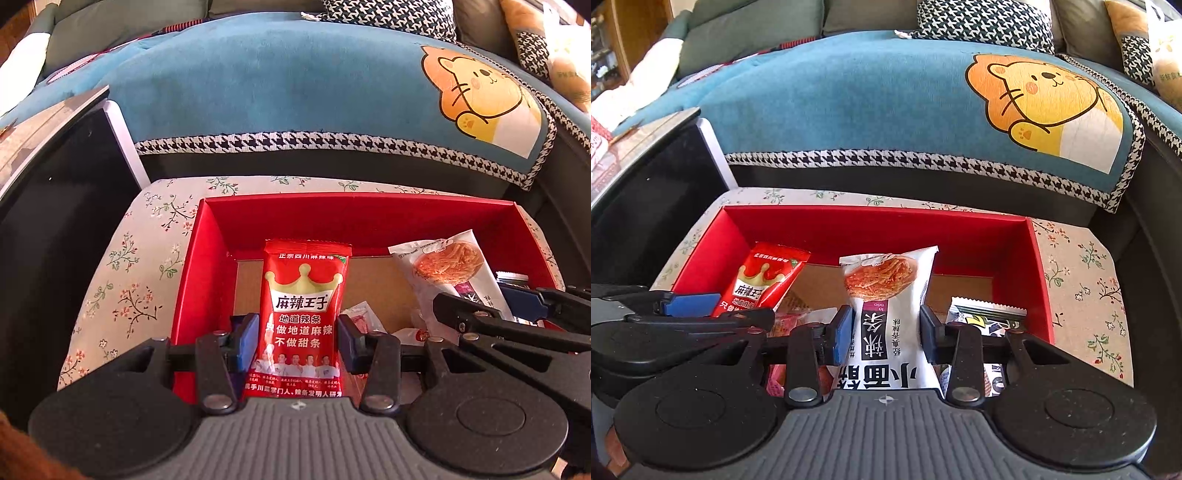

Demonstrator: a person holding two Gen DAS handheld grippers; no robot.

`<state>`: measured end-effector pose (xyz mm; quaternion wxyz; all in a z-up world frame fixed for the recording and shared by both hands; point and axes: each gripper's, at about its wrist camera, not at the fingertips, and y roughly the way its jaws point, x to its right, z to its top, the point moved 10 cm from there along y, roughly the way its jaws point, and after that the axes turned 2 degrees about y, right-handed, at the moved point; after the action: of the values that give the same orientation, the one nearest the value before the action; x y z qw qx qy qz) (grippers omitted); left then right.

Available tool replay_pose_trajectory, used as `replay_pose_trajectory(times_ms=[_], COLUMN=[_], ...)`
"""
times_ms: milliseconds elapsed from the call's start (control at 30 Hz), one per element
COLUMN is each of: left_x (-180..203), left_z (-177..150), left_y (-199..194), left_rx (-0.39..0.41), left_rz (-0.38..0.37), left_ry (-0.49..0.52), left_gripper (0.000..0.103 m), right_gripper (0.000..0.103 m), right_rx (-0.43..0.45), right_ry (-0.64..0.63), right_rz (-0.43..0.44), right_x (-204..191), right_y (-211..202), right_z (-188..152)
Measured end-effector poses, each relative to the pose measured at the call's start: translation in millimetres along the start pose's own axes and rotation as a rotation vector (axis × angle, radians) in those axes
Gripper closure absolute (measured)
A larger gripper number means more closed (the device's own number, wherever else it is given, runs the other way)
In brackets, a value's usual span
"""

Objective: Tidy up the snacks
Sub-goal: 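Lower the spicy-strip pack and white bag into the red box with both grippers, then open both grippers and lift them out of the red box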

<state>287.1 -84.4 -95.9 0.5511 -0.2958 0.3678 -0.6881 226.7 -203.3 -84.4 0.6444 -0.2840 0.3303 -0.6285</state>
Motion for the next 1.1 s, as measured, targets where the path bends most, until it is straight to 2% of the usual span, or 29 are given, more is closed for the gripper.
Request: replay_pose_trajectory(times_ms=[733,1100], left_x=[-10.6,-15.4], left_z=[0.4,1.8], left_y=[1.9,-12.5], left_rx=[-0.004,0.018], left_rz=[0.068,0.068], left_ry=[-0.003,-0.015], left_gripper=[0.012,0.008], right_gripper=[0.046,0.037], right_rx=[-0.013,0.041], right_ry=[-0.006,-0.024], right_rz=[-0.028,-0.070], right_x=[4.8,6.8], right_y=[6.2,-10.7], right_z=[-1.4,9.4])
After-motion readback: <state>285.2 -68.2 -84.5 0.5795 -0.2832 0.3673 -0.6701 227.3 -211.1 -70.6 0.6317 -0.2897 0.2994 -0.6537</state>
